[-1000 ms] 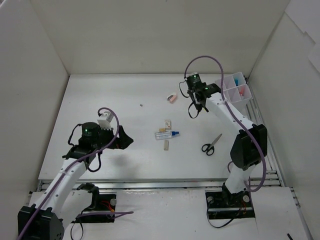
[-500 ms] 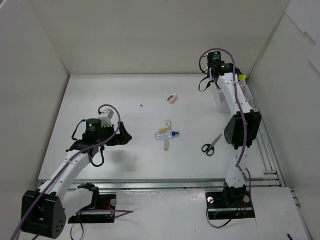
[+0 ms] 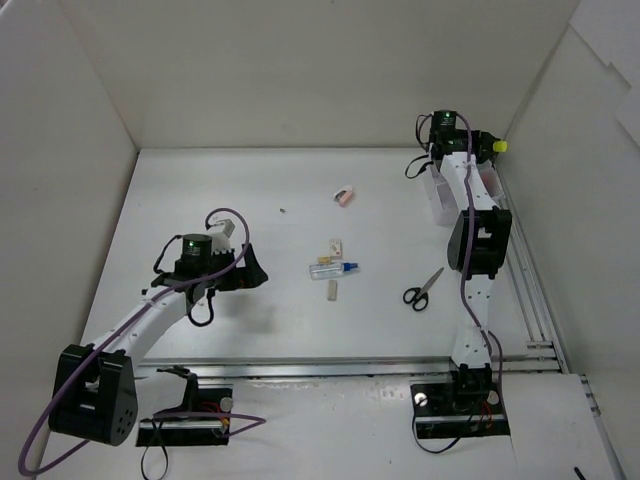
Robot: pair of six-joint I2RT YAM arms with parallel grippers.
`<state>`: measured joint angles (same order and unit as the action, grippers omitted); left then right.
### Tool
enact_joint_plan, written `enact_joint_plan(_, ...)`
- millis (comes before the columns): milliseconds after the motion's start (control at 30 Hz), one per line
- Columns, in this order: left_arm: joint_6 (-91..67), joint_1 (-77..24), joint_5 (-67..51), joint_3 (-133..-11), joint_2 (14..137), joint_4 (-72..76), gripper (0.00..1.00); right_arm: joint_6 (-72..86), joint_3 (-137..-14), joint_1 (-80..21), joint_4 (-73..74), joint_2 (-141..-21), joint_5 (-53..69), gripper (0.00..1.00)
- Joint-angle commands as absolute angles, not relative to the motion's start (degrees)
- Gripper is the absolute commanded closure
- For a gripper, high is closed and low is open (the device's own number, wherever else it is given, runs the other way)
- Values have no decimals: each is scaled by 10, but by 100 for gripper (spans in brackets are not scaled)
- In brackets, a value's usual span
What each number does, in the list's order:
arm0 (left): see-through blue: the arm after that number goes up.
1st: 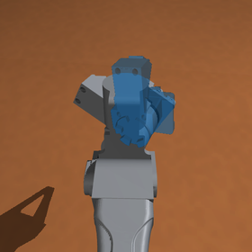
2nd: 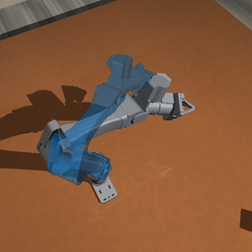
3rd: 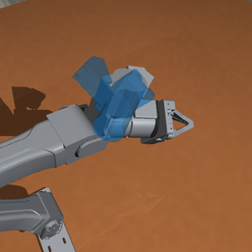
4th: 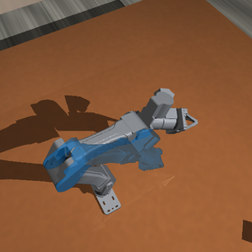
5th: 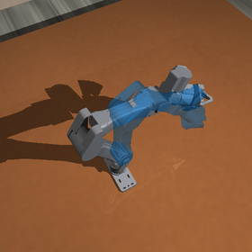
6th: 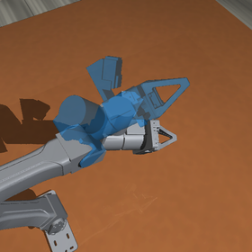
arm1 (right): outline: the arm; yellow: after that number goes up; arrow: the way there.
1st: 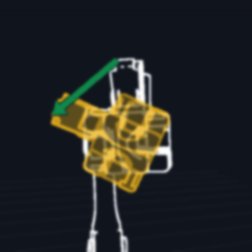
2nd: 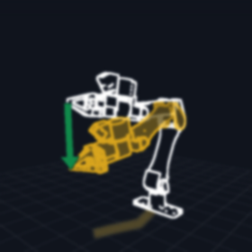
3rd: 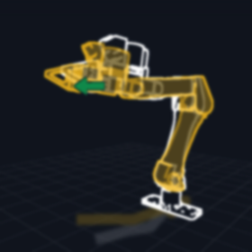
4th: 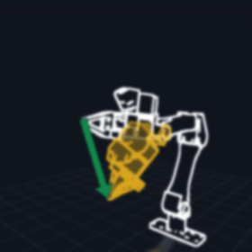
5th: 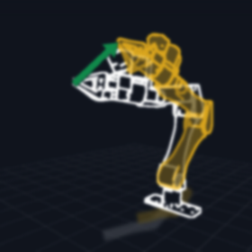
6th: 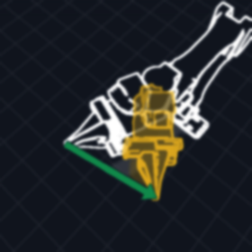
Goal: Sort the stationery into containers
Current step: Place the pen in the storage box.
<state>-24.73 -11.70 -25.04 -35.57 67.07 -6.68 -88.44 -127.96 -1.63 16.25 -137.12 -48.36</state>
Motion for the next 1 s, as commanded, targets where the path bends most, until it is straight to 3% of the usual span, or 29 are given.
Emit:
enact_joint_plan(0,-245,-121,-258,-385,669,-33,1,-971,-1294,-8,13,-1386,-521,100)
enact_joint_plan(700,-245,-121,-279,-411,726,-10,1,-986,-1236,23,31,-1401,-479,98)
enact_joint_plan(800,-246,-121,-281,-414,729,-9,1,-983,-1235,19,31,-1404,-474,93)
enact_joint_plan(967,-247,-121,-288,-417,741,-4,1,-971,-1240,12,31,-1404,-460,74)
